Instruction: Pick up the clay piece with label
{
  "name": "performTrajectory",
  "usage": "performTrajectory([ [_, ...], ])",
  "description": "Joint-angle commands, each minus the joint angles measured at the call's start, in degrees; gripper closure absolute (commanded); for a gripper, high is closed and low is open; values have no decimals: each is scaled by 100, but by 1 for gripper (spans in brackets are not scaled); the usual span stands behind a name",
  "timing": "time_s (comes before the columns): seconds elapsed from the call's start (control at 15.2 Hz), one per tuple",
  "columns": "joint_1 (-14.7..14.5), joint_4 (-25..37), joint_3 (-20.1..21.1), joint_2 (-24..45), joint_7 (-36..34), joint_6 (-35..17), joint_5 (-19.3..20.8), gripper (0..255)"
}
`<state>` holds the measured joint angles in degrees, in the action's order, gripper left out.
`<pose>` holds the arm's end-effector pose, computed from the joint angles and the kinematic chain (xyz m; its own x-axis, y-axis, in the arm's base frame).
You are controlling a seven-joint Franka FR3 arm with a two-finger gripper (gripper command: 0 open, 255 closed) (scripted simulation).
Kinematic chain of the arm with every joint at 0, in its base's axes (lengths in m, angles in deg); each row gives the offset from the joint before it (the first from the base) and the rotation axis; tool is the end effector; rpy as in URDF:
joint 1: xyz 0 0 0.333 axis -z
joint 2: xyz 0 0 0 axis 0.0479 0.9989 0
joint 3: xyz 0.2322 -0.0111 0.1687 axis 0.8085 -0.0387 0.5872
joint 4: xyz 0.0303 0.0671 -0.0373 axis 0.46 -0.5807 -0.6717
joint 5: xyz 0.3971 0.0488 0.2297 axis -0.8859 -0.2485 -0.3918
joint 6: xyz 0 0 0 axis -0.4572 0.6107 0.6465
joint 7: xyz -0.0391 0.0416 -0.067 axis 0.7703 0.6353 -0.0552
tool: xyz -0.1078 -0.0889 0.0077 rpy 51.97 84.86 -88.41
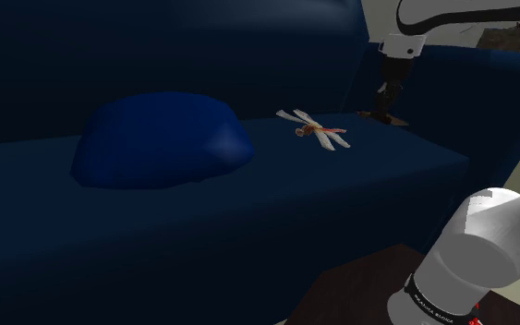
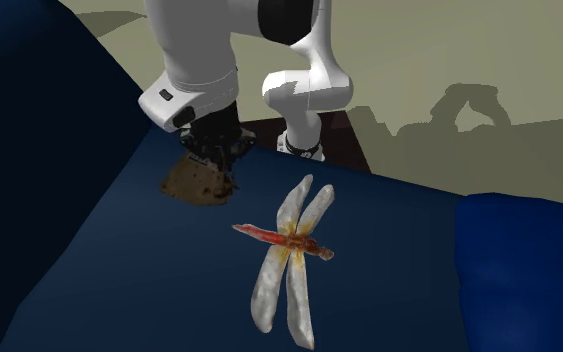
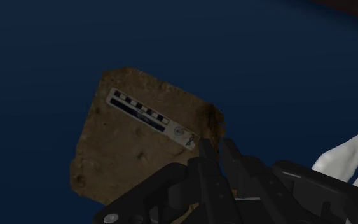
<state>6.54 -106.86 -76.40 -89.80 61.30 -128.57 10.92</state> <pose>0.3769 -0.2634 0.5267 0.9894 -0.1454 -0.0030 -0.1453 -0.9891 0.0254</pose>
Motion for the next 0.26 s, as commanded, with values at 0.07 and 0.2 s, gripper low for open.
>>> performTrajectory([
  [0.07,-16,263,26,46,22,219,-30,255],
  [0.2,-16,276,28,48,23,230,-31,255],
])
